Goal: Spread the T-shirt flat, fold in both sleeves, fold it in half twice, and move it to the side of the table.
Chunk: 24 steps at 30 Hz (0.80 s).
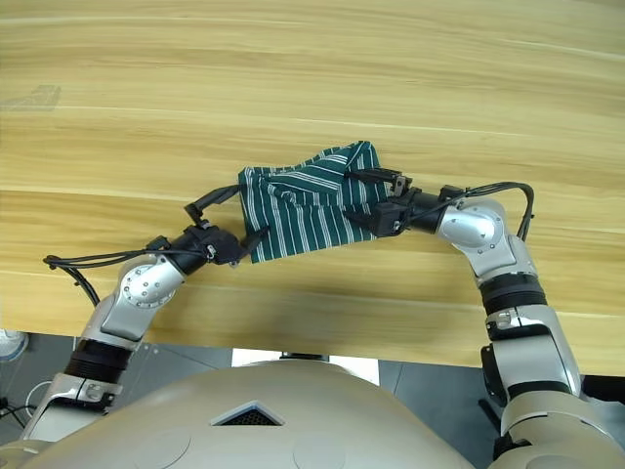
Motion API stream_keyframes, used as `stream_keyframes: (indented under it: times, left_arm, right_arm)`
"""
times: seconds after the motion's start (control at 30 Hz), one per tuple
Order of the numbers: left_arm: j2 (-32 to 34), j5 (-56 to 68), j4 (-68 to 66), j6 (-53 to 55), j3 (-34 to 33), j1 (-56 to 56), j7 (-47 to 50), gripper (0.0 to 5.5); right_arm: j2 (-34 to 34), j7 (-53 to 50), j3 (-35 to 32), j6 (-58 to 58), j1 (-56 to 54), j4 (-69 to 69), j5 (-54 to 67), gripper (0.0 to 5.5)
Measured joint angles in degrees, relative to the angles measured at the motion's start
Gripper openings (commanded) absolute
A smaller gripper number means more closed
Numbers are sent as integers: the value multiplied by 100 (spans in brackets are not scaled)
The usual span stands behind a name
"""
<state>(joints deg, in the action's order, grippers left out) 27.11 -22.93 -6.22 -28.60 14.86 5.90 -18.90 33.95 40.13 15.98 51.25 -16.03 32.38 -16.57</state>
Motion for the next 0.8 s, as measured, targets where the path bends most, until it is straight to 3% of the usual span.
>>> stream_keyframes:
  times: [0.3, 0.63, 0.8]
  left_arm:
    - [-2, -311, -960, -465, 185, -430, 796, 426]
    - [-6, -393, -1259, -640, 372, -618, 1123, 426]
    - [-5, -441, -1219, -626, 405, -594, 1236, 426]
  right_arm:
    - [-29, -656, 50, 115, -409, 240, -448, 342]
    - [-180, -2262, 117, 257, -2134, 1304, -1409, 342]
    - [-224, -2335, 247, 483, -2253, 1389, -1274, 342]
